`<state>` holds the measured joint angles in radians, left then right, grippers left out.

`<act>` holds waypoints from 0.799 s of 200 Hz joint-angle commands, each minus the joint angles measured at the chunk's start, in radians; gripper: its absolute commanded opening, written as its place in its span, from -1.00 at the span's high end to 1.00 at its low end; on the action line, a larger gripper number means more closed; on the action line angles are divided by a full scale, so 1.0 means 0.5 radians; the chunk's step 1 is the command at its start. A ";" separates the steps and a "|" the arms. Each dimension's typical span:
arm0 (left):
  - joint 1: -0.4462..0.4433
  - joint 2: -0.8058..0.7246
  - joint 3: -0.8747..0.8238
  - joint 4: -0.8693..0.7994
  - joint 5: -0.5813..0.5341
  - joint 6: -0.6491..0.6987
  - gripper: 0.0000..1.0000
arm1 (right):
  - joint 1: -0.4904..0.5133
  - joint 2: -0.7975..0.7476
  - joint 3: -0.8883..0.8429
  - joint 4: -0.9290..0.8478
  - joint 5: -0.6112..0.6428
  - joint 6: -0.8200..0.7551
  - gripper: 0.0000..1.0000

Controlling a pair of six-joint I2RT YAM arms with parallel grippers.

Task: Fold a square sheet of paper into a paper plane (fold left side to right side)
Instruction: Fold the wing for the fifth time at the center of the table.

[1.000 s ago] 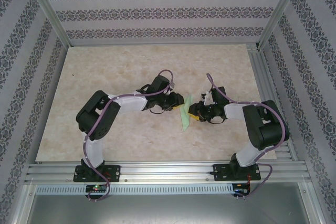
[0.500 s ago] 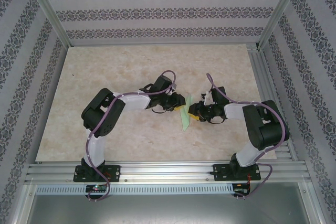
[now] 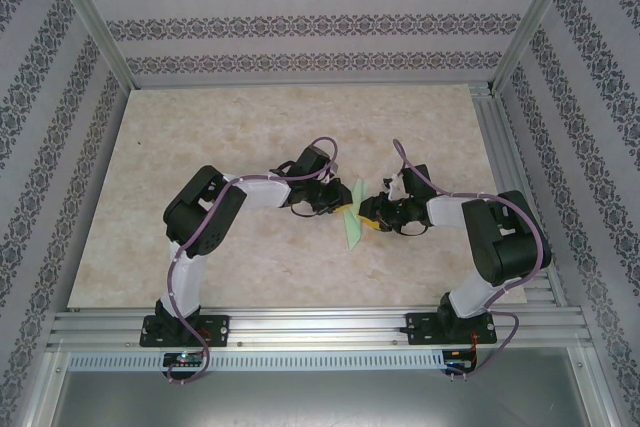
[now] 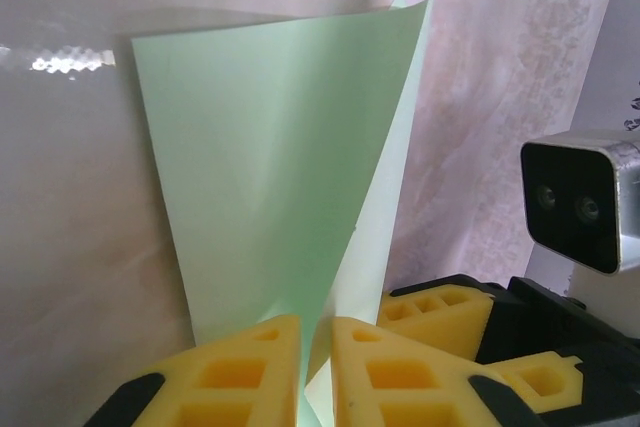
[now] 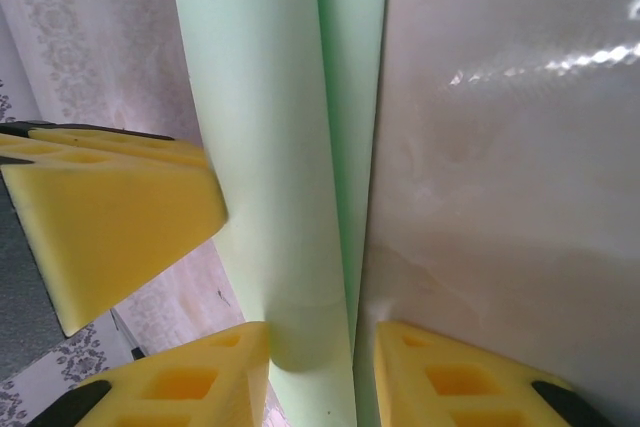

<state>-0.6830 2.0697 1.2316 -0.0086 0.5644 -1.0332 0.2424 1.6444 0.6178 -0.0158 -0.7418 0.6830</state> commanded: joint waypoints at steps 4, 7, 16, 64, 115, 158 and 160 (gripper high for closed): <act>-0.014 0.018 0.066 0.037 0.028 0.020 0.70 | 0.028 0.045 0.047 0.003 0.051 -0.047 0.33; -0.014 0.016 0.068 0.035 0.026 0.019 0.71 | 0.027 0.046 0.048 0.001 0.054 -0.050 0.33; -0.015 0.018 0.071 0.036 0.022 0.016 0.74 | 0.028 0.048 0.050 -0.002 0.050 -0.050 0.33; -0.011 0.021 0.074 0.019 0.000 0.026 0.92 | 0.029 0.044 0.053 -0.002 0.045 -0.051 0.32; 0.022 0.022 0.092 -0.088 -0.042 0.118 0.99 | 0.030 0.018 0.054 -0.017 0.035 -0.056 0.23; 0.047 0.035 0.090 -0.121 -0.053 0.158 1.00 | 0.030 -0.005 0.047 -0.014 0.035 -0.056 0.20; 0.047 0.036 0.089 -0.121 -0.052 0.158 1.00 | 0.028 -0.007 0.045 -0.012 0.034 -0.056 0.20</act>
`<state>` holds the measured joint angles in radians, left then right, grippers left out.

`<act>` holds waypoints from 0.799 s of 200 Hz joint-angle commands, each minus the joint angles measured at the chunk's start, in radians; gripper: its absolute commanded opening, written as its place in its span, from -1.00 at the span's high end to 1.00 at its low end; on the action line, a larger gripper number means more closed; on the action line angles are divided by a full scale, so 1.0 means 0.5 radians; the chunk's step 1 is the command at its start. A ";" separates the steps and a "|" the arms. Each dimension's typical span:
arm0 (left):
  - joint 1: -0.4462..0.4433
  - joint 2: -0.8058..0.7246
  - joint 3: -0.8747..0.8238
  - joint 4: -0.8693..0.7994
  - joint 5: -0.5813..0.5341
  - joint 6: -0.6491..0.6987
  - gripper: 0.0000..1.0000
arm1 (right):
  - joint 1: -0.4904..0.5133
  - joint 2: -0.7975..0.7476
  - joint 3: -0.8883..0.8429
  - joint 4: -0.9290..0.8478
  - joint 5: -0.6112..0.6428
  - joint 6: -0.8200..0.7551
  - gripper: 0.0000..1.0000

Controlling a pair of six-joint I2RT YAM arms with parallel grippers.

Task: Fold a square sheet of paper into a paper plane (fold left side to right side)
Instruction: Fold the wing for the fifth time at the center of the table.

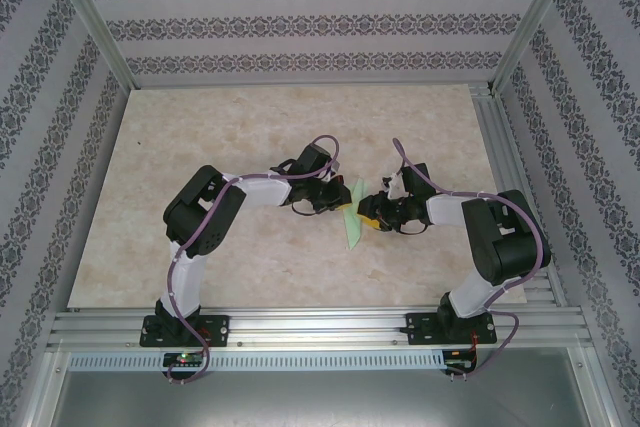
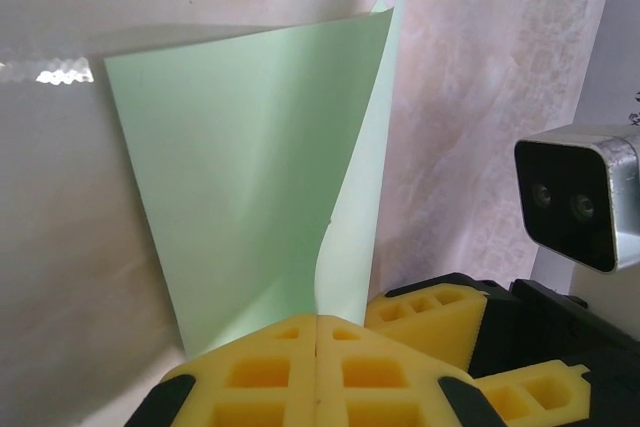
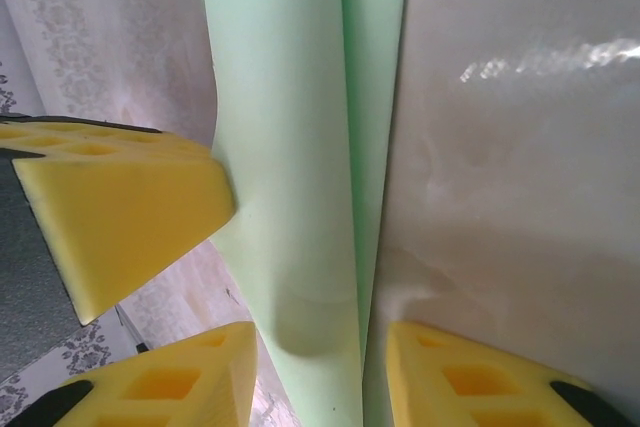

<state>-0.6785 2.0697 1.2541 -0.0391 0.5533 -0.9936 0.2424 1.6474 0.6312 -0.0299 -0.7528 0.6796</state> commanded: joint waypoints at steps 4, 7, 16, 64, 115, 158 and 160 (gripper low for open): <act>0.038 0.036 0.042 -0.057 -0.030 0.082 1.00 | 0.028 -0.019 0.017 0.013 0.056 -0.051 0.20; 0.040 0.036 0.041 -0.053 -0.030 0.082 1.00 | 0.029 -0.021 0.017 0.014 0.056 -0.052 0.20; 0.041 0.039 0.041 -0.055 -0.027 0.085 1.00 | 0.030 -0.035 0.017 0.008 0.057 -0.057 0.19; 0.051 0.050 0.067 -0.062 -0.012 0.118 1.00 | 0.018 -0.092 0.017 -0.017 0.069 -0.061 0.14; 0.065 0.078 0.096 -0.084 0.015 0.156 1.00 | -0.041 -0.175 0.007 -0.038 0.111 -0.053 0.17; 0.071 0.073 0.100 -0.082 0.019 0.156 1.00 | -0.137 -0.120 0.104 0.028 0.147 0.027 0.54; 0.071 0.073 0.100 -0.081 0.019 0.156 1.00 | -0.136 -0.113 0.116 0.027 0.151 0.030 0.55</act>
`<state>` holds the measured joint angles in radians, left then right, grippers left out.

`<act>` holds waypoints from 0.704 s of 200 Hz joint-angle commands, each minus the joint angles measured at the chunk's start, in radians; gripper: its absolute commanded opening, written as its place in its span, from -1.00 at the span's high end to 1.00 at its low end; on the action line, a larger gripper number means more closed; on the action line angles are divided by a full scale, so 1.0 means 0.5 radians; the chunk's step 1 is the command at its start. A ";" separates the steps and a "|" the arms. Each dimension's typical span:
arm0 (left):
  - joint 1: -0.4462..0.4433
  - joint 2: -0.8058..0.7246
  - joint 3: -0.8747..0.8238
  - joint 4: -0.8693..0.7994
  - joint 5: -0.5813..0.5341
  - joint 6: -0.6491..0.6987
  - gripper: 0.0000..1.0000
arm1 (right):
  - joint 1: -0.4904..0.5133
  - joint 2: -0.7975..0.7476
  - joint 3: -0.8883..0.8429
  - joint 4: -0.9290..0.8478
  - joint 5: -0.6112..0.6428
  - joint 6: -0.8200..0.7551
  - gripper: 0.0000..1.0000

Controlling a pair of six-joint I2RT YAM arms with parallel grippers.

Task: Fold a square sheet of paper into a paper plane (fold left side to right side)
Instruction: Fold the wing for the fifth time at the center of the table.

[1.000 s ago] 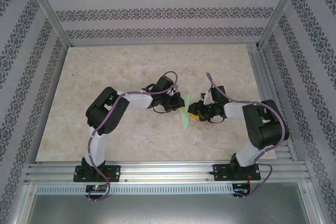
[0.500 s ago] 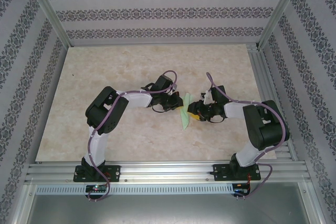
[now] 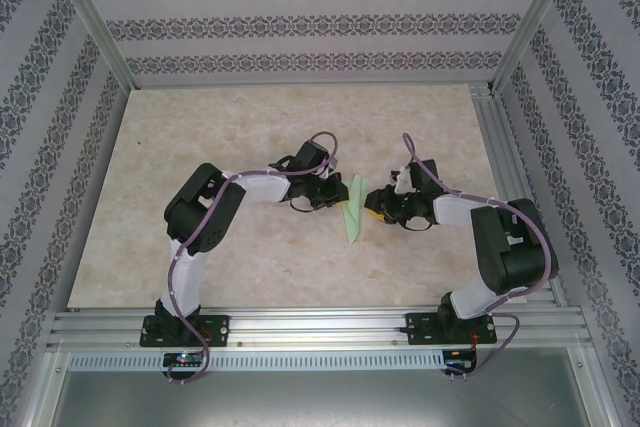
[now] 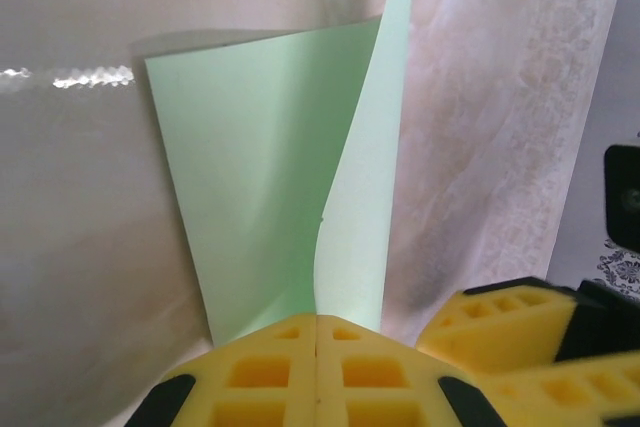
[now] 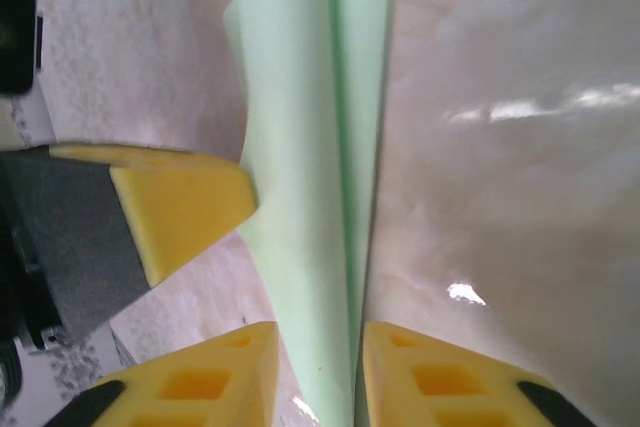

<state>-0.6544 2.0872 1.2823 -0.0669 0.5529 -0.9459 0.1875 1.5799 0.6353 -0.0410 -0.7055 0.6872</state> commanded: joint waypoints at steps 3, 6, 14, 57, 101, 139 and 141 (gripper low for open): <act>0.023 0.039 0.043 -0.026 0.020 0.060 1.00 | -0.025 0.037 0.124 0.047 0.062 0.019 0.57; 0.023 0.039 0.043 -0.026 0.020 0.060 1.00 | -0.026 0.048 0.136 0.045 0.068 0.023 0.59; 0.023 0.038 0.043 -0.026 0.018 0.057 1.00 | -0.028 0.081 0.184 0.047 0.084 0.033 0.63; 0.023 0.035 0.031 -0.007 0.024 0.042 1.00 | -0.050 0.275 0.379 0.038 0.216 0.092 0.90; 0.023 0.027 0.034 -0.007 0.026 0.042 1.00 | -0.047 0.447 0.519 0.015 0.253 0.093 0.96; 0.023 0.026 0.034 -0.006 0.029 0.039 1.00 | -0.038 0.536 0.557 -0.005 0.261 0.068 0.96; 0.023 0.026 0.034 -0.007 0.029 0.039 1.00 | -0.038 0.541 0.558 -0.004 0.257 0.066 0.96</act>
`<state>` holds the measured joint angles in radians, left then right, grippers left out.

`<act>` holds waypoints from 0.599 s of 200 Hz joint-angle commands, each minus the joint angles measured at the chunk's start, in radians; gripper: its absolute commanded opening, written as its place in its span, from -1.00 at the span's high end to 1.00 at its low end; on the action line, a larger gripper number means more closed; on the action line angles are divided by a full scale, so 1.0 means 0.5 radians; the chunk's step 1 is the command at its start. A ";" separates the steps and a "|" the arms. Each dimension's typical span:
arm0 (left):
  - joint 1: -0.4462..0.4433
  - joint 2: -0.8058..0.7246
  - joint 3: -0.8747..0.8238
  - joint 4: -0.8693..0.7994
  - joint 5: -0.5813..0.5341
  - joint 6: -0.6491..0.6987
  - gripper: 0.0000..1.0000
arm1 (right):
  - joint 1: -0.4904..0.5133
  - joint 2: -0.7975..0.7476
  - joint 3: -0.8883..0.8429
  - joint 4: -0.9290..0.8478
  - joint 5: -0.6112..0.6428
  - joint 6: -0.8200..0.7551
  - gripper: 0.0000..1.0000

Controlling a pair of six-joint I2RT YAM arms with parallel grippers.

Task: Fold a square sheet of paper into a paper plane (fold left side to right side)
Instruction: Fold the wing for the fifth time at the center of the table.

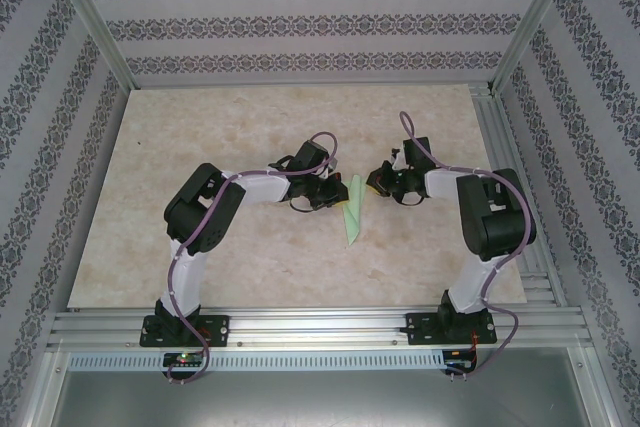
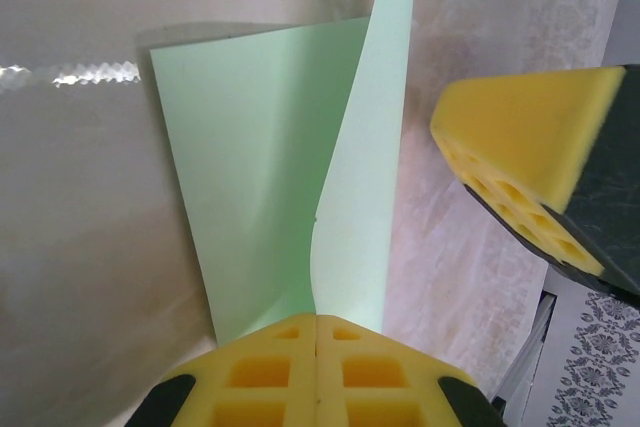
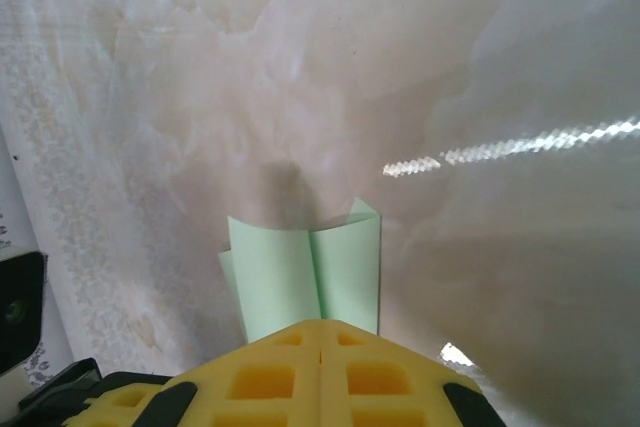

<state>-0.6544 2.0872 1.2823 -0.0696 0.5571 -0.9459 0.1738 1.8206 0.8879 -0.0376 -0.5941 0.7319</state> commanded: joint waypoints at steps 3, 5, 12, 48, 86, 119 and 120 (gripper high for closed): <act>0.023 0.026 0.034 0.000 0.021 0.038 1.00 | -0.009 0.064 0.055 -0.011 0.032 -0.025 0.96; 0.023 0.026 0.034 0.000 0.021 0.040 1.00 | -0.008 0.068 0.056 -0.011 0.029 -0.026 0.96; 0.023 0.026 0.034 -0.002 0.021 0.042 1.00 | -0.004 0.080 0.058 -0.010 0.026 -0.028 0.96; 0.023 0.029 0.040 -0.005 0.024 0.048 1.00 | 0.026 0.117 0.085 -0.055 0.046 -0.063 0.95; 0.027 0.044 0.069 -0.046 0.045 0.094 1.00 | 0.035 0.174 0.112 -0.166 0.102 -0.110 0.95; 0.029 0.059 0.110 -0.106 0.058 0.151 1.00 | 0.048 0.206 0.130 -0.249 0.149 -0.157 0.95; 0.029 0.059 0.110 -0.109 0.058 0.153 1.00 | 0.048 0.206 0.130 -0.251 0.152 -0.159 0.95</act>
<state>-0.6544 2.0888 1.2987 -0.0837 0.5667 -0.9199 0.1833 1.8847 0.9409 -0.0990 -0.5804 0.6949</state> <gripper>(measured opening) 0.067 0.044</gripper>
